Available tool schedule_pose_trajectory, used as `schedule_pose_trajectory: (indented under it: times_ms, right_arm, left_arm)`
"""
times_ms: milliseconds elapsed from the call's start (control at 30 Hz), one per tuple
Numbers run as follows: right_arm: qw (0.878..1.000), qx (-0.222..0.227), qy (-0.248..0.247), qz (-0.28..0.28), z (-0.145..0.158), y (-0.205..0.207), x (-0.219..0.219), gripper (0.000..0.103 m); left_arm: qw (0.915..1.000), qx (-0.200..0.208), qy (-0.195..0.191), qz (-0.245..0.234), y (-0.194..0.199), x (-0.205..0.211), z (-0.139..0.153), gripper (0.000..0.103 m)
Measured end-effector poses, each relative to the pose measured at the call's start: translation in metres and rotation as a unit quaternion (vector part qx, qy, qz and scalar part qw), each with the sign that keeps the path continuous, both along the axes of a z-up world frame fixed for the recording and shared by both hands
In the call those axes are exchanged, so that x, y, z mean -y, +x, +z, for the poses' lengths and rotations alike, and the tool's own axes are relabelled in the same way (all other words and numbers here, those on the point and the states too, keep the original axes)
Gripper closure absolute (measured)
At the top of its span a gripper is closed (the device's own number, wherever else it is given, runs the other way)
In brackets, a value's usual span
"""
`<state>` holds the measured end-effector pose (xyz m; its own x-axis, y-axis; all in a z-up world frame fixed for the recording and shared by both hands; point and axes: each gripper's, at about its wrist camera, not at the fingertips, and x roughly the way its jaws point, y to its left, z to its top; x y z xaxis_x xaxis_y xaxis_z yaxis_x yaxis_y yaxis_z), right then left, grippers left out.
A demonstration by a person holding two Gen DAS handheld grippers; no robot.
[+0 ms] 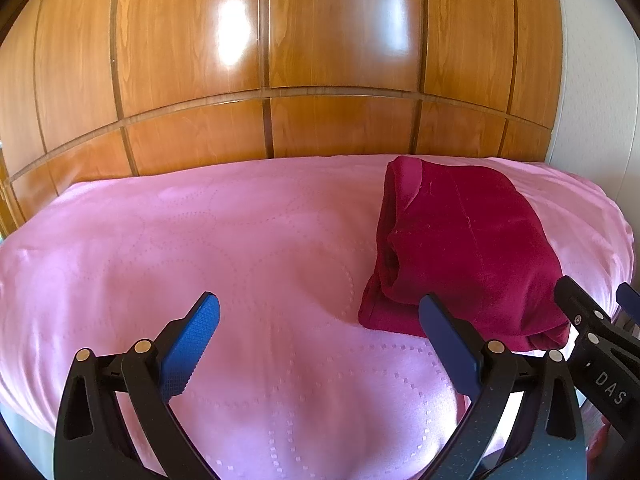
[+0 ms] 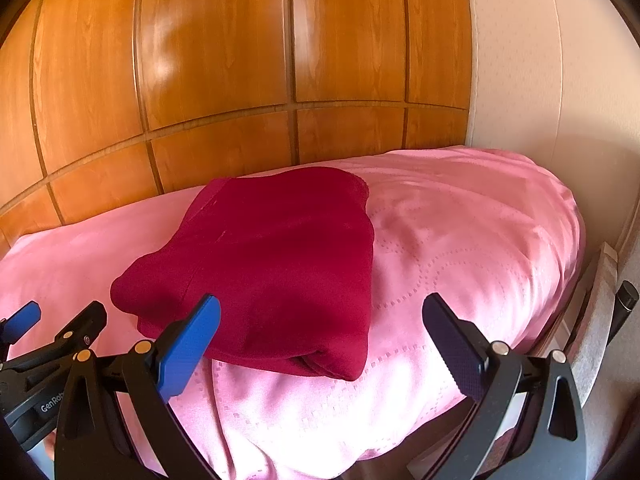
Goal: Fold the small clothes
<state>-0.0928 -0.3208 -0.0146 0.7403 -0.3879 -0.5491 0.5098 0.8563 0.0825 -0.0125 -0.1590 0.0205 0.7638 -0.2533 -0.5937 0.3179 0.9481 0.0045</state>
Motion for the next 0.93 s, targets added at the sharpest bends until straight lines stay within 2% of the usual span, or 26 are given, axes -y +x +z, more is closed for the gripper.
schedule_pose_trajectory:
  times_ms: [667, 833, 900, 933]
  right_arm:
    - [1.000, 0.001, 0.007, 0.010, 0.002, 0.001, 0.001, 0.002]
    - [0.998, 0.040, 0.039, -0.007, 0.021, -0.001, 0.035, 0.002]
    - [0.997, 0.041, 0.060, -0.030, 0.024, 0.006, 0.063, 0.002]
    - [0.997, 0.041, 0.060, -0.030, 0.024, 0.006, 0.063, 0.002]
  left_arm:
    - [1.0000, -0.005, -0.004, -0.007, 0.003, -0.007, -0.004, 0.004]
    - [0.9996, -0.029, -0.008, -0.003, 0.012, -0.012, -0.011, 0.004]
    - [0.9993, -0.035, -0.009, 0.002, 0.016, -0.015, -0.014, 0.004]
    - [0.9992, -0.039, -0.010, 0.003, 0.018, -0.016, -0.016, 0.004]
